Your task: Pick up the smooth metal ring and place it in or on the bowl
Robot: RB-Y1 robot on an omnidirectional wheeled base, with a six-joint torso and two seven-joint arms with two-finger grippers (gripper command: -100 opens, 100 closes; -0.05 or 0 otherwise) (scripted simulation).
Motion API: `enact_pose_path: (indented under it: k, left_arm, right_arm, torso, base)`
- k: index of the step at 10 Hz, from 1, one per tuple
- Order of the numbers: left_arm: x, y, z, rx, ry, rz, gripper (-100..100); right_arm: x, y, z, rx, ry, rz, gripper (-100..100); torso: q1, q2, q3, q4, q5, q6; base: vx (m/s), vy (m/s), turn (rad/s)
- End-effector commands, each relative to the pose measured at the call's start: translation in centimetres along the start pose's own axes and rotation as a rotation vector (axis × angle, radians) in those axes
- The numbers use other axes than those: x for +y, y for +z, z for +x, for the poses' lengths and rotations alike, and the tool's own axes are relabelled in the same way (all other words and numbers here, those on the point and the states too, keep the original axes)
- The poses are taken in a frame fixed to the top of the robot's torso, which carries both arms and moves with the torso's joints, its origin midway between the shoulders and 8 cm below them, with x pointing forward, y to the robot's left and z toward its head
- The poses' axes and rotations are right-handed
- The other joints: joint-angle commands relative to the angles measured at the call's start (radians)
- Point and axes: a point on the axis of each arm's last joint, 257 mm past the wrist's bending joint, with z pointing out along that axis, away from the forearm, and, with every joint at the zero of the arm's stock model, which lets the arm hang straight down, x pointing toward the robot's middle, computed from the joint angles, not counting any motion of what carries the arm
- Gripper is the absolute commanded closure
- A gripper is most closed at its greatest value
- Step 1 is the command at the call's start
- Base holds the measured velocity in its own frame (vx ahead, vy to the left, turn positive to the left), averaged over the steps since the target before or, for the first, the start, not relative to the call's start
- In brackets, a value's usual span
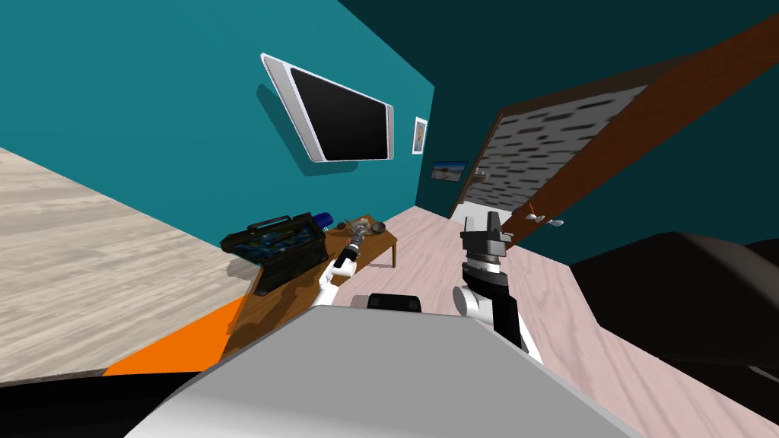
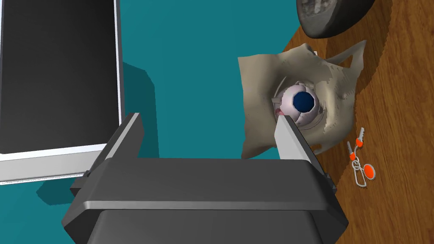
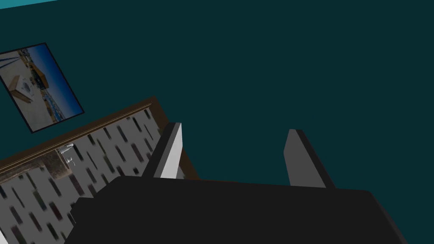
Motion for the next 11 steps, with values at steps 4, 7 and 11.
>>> enact_pose_path:
  k: [4,7,11]
  left_arm:
    - [5.1,1.9,0.7,0.018,0.041,-0.164,-100]
    - [8.8,1.8,0.6,0.020,0.056,-0.264,-100]
    - [12.8,1.9,0.4,0.027,0.086,-0.388,-100]
  right_arm:
    - [0.0,0.0,0.0,0.000,0.000,0.000,0]
    - [0.0,0.0,0.0,0.000,0.000,0.000,0]
    - [0.0,0.0,0.0,0.000,0.000,0.000,0]
  torso:
    - [0.000,0.000,0.000,0.000,0.000,0.000]
    - [0.000,0.001,0.000,0.000,0.000,0.000]
    - [0.000,0.000,0.000,0.000,0.000,0.000]
  base:
    - [-0.010,0.011,-0.041]
    - [-0.014,0.010,-0.022]
    - [-0.013,0.009,-0.029]
